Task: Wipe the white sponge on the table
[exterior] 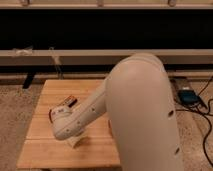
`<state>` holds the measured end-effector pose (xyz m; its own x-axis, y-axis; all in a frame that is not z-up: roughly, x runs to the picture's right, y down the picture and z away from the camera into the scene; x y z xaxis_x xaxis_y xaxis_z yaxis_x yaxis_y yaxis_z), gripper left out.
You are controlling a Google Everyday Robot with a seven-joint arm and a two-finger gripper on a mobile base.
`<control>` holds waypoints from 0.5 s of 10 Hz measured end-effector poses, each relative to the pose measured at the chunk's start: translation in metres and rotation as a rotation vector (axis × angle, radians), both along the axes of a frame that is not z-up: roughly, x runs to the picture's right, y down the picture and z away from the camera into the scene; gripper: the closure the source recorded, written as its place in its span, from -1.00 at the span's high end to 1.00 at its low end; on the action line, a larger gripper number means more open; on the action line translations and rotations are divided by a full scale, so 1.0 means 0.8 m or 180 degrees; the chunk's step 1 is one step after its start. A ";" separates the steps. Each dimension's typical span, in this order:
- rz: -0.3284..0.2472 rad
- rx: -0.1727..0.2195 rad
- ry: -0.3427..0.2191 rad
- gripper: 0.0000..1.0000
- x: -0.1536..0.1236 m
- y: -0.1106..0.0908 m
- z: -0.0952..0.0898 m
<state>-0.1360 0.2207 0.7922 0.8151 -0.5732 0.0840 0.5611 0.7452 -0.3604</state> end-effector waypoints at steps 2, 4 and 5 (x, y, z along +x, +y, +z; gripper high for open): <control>-0.0086 0.0062 -0.0006 -1.00 -0.016 -0.005 0.005; -0.0111 0.0147 0.0024 -1.00 -0.029 -0.018 0.015; -0.0113 0.0186 0.0034 -1.00 -0.035 -0.025 0.020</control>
